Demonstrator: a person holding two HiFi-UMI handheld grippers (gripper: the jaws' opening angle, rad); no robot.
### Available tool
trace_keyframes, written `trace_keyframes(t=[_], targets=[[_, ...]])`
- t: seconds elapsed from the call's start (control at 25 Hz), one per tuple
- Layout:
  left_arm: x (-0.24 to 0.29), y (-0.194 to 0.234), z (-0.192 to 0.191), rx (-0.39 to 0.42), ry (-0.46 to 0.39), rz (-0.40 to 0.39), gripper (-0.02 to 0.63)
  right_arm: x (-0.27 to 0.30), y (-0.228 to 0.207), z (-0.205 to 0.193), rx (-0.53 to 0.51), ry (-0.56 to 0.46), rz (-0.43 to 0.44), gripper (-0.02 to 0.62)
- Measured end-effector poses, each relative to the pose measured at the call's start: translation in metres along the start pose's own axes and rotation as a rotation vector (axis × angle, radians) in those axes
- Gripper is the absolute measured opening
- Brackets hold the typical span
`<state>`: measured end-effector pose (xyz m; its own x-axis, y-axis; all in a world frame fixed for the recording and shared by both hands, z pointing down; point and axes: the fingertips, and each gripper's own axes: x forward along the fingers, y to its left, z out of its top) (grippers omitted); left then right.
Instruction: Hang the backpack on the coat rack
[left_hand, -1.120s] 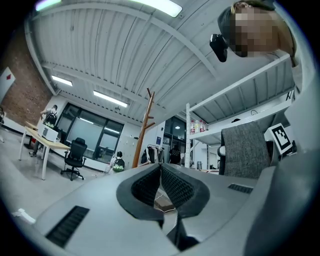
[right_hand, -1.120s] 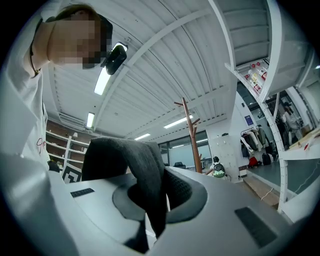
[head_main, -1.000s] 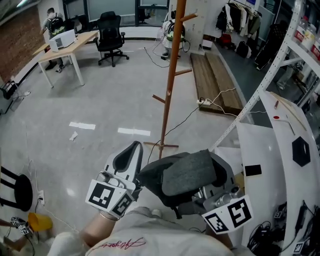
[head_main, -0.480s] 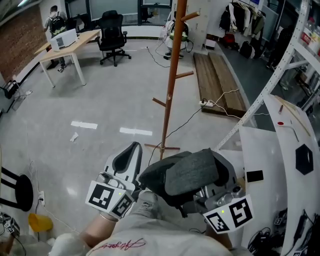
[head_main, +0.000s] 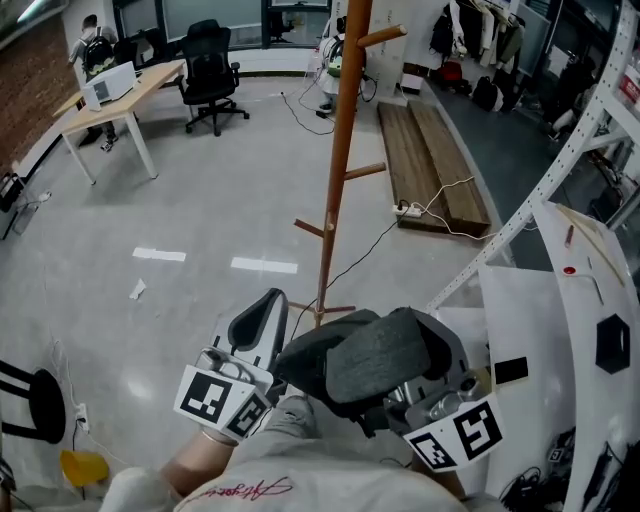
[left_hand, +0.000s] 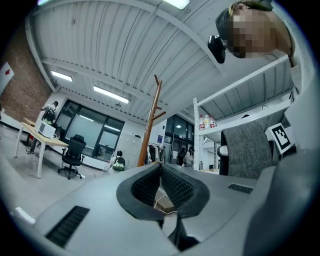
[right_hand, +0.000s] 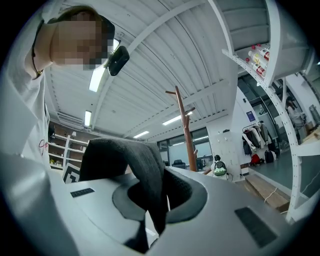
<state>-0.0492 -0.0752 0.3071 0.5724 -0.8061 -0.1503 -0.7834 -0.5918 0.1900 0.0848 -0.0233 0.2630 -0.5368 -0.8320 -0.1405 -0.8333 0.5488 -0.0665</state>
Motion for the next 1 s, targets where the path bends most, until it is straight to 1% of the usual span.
trace_keyframes(t=[0.2,0.44,0.72,1.0], targets=[[0.04,0.023,-0.001,0.007,0.012,-0.029,0.021,0.037,-0.025,-0.011,0.011,0.027,-0.019,0.034],[0.08,0.055,0.001,0.003,0.018,-0.045,0.021,0.081,-0.047,-0.021,0.012,0.044,-0.031,0.034],[0.117,0.072,0.003,0.02,0.025,-0.093,0.021,0.117,-0.072,-0.03,-0.003,0.052,-0.06,0.034],[0.139,0.087,0.0,0.003,0.023,-0.061,0.021,0.15,-0.095,-0.049,-0.014,0.091,-0.07,0.034]])
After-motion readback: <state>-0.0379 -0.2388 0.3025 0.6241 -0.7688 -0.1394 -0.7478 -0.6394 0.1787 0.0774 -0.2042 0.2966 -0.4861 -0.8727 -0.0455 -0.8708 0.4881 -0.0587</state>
